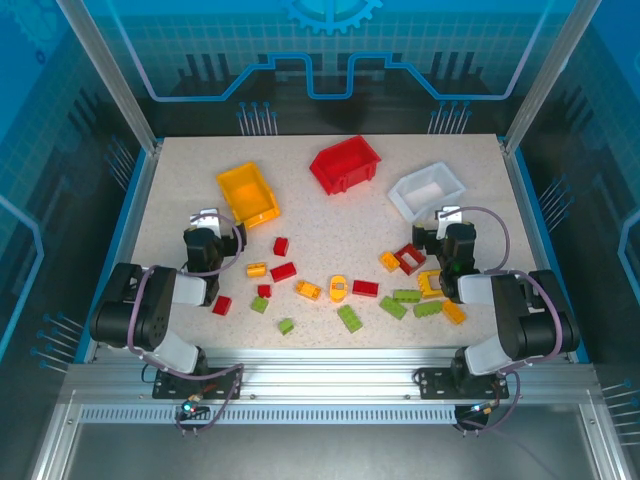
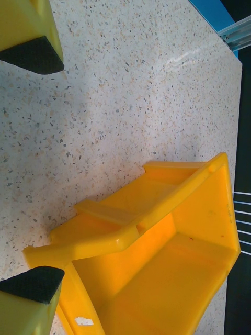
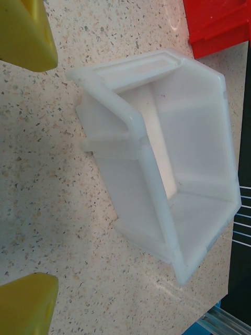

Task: Sort the legos into containers by color

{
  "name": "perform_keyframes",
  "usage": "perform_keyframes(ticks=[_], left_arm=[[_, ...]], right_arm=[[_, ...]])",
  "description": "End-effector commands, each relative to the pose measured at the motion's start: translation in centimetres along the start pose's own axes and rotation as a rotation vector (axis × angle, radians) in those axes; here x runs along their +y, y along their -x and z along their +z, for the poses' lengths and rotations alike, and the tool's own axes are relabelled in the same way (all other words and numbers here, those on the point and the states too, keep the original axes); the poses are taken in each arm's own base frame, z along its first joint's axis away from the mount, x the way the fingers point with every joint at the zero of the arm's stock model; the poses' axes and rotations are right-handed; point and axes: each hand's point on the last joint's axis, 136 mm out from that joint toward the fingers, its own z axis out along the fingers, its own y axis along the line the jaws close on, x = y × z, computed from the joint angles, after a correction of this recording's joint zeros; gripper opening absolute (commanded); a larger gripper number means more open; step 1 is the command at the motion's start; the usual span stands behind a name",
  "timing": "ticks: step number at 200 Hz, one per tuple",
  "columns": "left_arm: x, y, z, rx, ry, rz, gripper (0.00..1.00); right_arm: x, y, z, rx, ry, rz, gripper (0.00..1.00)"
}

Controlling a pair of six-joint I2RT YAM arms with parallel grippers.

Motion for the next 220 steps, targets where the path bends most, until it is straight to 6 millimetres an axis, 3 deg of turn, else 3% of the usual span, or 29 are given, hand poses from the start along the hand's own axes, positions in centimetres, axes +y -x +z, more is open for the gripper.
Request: perform_keyframes(ticks=[1,15,30,53,71,84,88,98,108,122,143,157,220], left_arm=[[-0.2,1.6,0.1,-0.047,-0.019,-0.018,0.99],[-0.2,2.5,-0.7,-0.079,-0.012,-0.01,0.99],[-1.1,5.3,-3.7,-0.115,-0.007,0.037,0.99],[-3.1,12.3,-10.6,-0.235,-0.072,0.015,0.99],[-3.5,16.5,-16.2,-0.342,-0.098,-0.049,0.99],[-2.4,17.5,-18.8,-0.289,-0.109,-0.284,0.99],[-1.9,16.6,-19.3,-0.209,-0.101,-0.393,0.99],[-2.0,15.3,-20.8,-0.071,-0.128,-0.526,0.99],[-4.0,15.2,-21.0,-0.024,-0.241,-0.554,0.99],[-5.7,14.4,-21.0,0.1,-0.297,-0.564,0.99],[-4.1,11.9,-20.1,0.31,-0.092,-0.525,0.99],[-3.9,11.9,-19.5,0.367,-0.04,-0.478,0.99],[-3.6,9.3,-12.7,0.628,-0.046,-0.684,0.97]], right_arm=[[0.3,1.3,0.2,-0.041,-0.002,0.01,1.0],[0.1,1.7,-0.3,-0.048,-0.008,0.012,1.0],[-0.3,3.7,-2.3,-0.084,-0.066,-0.011,1.0],[-0.2,11.1,-8.7,-0.188,-0.05,0.027,1.0],[-0.3,16.3,-14.3,-0.253,0.037,0.257,1.0],[0.5,16.4,-16.0,-0.151,0.125,0.482,1.0],[0.5,15.8,-16.3,-0.098,0.128,0.555,1.0],[2.5,15.4,-15.7,-0.045,0.251,0.641,1.0],[5.7,16.3,-15.3,0.006,0.425,0.609,1.0],[7.2,15.5,-14.2,0.185,0.321,0.562,1.0],[11.0,15.2,-12.3,0.305,0.285,0.448,0.93],[13.7,14.9,-10.2,0.364,0.302,0.475,0.91],[20.4,11.6,1.2,0.622,0.232,0.611,0.83]])
